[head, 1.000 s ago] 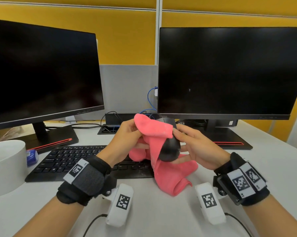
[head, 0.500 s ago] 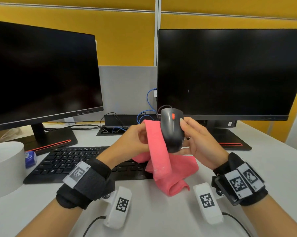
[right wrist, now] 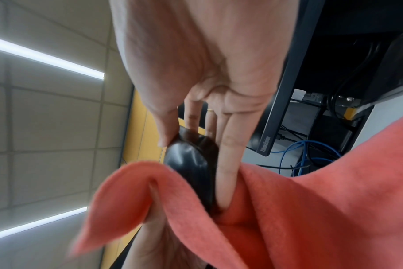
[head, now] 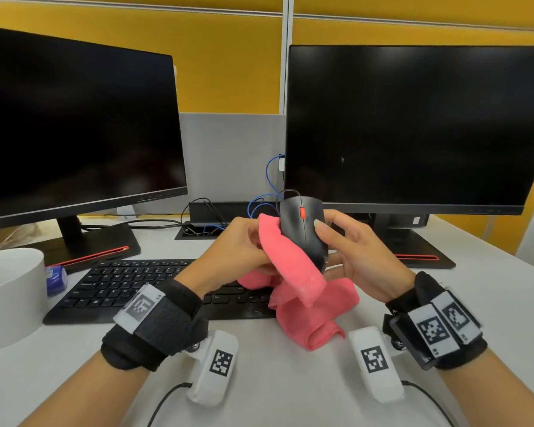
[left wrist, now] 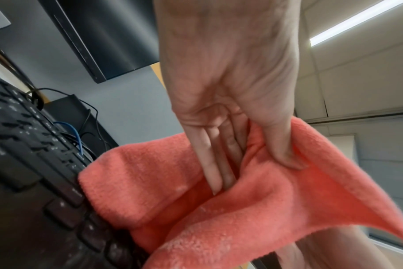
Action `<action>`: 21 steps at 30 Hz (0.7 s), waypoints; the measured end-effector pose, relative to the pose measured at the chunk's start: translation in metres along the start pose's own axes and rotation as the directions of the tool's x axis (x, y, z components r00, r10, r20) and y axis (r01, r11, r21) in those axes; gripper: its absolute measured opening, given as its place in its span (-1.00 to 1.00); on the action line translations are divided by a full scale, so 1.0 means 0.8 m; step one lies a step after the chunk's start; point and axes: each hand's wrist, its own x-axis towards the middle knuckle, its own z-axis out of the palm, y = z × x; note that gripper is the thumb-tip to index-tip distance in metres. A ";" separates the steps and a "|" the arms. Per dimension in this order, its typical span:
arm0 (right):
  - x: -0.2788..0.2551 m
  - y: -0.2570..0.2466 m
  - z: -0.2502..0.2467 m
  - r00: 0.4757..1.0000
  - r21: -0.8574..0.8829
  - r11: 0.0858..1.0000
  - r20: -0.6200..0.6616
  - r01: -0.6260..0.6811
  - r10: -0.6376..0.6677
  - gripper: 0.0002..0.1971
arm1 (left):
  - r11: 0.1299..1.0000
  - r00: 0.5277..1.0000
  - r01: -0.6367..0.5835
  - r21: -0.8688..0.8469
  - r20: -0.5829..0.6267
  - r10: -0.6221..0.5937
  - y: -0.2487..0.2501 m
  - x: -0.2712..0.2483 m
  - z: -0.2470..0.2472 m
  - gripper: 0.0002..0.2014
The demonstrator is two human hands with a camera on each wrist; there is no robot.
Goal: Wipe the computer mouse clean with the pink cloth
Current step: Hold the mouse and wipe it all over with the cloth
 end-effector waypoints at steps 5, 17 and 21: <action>-0.002 0.000 0.002 0.999 -0.078 0.997 0.033 0.005 -0.003 -0.68 | 0.994 0.995 0.096 -0.047 -0.027 -0.098 -0.004 0.003 -0.005 -0.84; -0.004 0.001 0.002 0.998 -0.235 0.972 0.064 0.019 -0.005 -0.74 | 0.987 0.983 0.130 -0.090 -0.123 -0.140 0.000 0.006 -0.004 -0.70; -0.003 0.002 0.001 0.999 -0.314 0.949 0.048 0.021 -0.006 -0.77 | 0.997 0.991 0.081 -0.011 -0.106 -0.082 -0.001 0.005 -0.006 -0.80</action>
